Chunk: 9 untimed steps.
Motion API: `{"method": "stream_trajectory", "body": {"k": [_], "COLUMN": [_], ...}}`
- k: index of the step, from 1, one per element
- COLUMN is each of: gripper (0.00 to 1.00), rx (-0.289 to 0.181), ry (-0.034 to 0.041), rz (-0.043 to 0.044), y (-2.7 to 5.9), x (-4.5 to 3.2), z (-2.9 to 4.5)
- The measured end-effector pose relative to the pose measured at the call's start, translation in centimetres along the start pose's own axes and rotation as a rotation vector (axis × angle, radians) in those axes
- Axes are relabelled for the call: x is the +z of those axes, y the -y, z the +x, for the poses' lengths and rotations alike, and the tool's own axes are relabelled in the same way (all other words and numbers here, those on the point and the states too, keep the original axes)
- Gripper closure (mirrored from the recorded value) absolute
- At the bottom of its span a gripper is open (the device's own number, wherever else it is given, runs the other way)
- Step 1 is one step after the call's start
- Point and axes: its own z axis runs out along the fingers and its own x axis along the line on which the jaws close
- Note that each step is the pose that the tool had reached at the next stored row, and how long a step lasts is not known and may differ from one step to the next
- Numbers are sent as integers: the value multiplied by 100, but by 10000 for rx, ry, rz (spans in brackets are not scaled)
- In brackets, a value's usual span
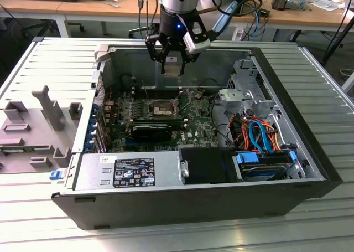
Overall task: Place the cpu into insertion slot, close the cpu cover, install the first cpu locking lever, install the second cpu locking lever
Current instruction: 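Place the cpu into insertion slot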
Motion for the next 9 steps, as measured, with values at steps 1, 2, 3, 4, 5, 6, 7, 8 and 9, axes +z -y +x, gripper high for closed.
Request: {"method": "stream_trajectory", "body": {"k": [1, 2, 3, 4, 5, 6, 7, 8, 9], "gripper": [46, 46, 46, 46, 46, 46, 46, 46, 46], "rx": [1, 0, 0, 1, 1, 0, 1, 0, 0], "ry": [0, 0, 0, 0, 0, 0, 0, 0, 0], "rz": [0, 1, 0, 0, 1, 0, 0, 0, 0], "y": [2, 3, 3, 5, 5, 6, 7, 9, 10], "x": [4, 6, 8, 10, 12, 14, 17, 20, 21], "z": [0, 0, 0, 0, 0, 0, 0, 0, -1]}}
